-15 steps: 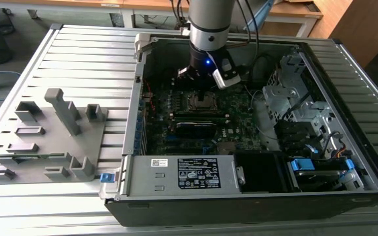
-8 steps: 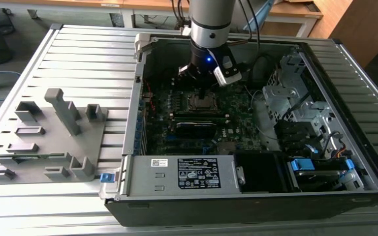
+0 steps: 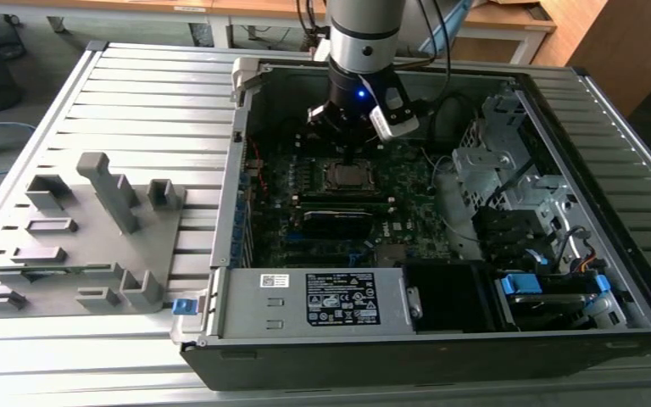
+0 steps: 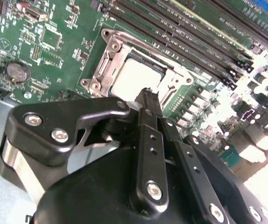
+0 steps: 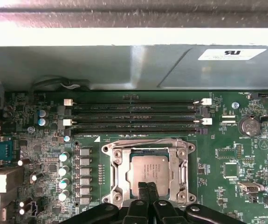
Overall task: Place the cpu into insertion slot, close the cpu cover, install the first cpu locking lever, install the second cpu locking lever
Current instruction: 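Install the second cpu locking lever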
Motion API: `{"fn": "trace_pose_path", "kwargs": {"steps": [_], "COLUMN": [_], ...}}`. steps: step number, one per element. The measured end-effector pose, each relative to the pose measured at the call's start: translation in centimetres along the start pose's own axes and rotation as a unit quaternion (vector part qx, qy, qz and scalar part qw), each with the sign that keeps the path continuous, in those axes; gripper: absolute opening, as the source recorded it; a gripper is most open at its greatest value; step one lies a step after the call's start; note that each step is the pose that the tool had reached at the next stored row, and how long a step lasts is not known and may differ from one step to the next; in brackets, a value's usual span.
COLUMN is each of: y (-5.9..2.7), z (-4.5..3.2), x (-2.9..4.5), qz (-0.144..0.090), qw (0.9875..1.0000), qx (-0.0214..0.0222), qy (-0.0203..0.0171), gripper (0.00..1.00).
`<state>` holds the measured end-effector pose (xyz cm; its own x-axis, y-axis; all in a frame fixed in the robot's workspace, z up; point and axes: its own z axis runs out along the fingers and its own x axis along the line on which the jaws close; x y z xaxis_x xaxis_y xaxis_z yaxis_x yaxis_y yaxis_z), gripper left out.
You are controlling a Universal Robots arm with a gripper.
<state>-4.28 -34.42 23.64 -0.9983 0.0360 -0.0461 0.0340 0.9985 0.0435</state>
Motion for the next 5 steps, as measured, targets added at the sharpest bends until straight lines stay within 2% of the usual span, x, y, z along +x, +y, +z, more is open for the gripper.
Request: {"fn": "trace_pose_path", "kwargs": {"steps": [5], "y": [0.0], "z": [-0.03], "x": [0.0], "qz": [0.0], "qw": [1.0], "qx": [0.0001], "qy": [0.0], "gripper": [0.1]}}
